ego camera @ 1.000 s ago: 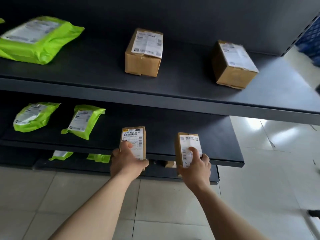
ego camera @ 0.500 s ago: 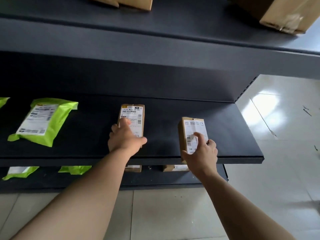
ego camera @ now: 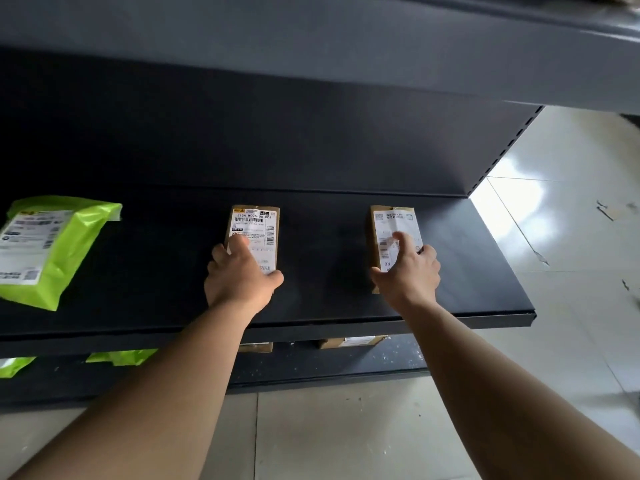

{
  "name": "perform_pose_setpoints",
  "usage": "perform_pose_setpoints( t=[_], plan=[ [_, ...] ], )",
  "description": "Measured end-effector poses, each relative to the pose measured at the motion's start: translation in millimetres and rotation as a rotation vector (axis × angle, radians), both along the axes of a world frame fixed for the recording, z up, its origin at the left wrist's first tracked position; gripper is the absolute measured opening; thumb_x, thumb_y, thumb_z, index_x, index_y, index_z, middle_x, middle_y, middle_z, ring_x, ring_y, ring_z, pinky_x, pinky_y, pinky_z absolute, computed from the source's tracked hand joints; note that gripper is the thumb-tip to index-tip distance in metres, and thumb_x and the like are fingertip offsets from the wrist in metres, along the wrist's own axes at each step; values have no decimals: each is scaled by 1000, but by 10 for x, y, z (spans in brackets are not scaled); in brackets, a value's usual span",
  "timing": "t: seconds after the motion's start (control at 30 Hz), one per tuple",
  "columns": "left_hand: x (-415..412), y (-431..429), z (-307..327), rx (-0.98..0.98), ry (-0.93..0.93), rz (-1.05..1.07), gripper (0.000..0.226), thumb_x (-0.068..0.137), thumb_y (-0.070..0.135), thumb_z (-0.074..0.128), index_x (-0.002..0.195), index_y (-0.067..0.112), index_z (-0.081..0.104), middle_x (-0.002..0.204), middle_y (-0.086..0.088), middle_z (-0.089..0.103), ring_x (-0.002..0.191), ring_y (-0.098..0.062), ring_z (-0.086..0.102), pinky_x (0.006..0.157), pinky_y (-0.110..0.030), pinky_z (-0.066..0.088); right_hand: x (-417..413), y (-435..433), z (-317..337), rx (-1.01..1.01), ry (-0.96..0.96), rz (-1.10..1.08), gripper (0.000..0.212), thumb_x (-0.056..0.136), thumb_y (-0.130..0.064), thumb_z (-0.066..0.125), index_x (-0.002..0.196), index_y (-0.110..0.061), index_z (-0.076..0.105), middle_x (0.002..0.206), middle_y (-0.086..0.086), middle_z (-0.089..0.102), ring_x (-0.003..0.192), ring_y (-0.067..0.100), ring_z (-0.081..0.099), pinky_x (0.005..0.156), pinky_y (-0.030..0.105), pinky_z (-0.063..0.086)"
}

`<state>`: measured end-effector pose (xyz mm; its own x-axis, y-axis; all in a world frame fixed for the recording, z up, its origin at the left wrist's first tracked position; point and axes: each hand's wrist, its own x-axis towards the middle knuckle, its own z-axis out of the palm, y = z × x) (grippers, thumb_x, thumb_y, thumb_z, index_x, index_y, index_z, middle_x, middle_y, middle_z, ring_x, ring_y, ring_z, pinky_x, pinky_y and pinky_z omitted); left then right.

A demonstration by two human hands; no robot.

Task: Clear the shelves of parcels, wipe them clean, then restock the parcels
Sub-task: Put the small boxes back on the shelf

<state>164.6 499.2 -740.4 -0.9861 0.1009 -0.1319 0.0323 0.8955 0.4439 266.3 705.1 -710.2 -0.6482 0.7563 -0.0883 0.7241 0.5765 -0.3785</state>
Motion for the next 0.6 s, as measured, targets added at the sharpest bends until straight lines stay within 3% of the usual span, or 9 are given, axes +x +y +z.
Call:
perform_pose_setpoints(
  t=[0.43, 0.5, 0.6],
  plan=[
    [-2, -15, -19, -35, -21, -26, 81, 74, 49, 71, 134, 21, 24, 130, -10, 35, 110, -27, 46, 72, -33, 39, -76, 191, -262, 38, -69, 55, 64, 86, -46, 64, 140, -30, 33, 131, 16, 37, 121, 35, 38, 106, 44, 31],
    [0, -22, -14, -34, -24, -30, 81, 75, 50, 71, 135, 21, 24, 131, -10, 34, 111, -27, 45, 72, -33, 39, -87, 197, -290, 50, -103, 74, 64, 87, -48, 62, 140, -30, 31, 137, 19, 33, 127, 36, 32, 110, 45, 26],
    [27, -21, 5, -25, -38, -35, 81, 77, 53, 69, 136, 22, 22, 133, -10, 33, 115, -28, 44, 77, -35, 41, -66, 190, -315, 47, -183, 95, 69, 89, -52, 58, 144, -35, 20, 153, 25, 10, 143, 39, 8, 117, 52, 11]
  ],
)
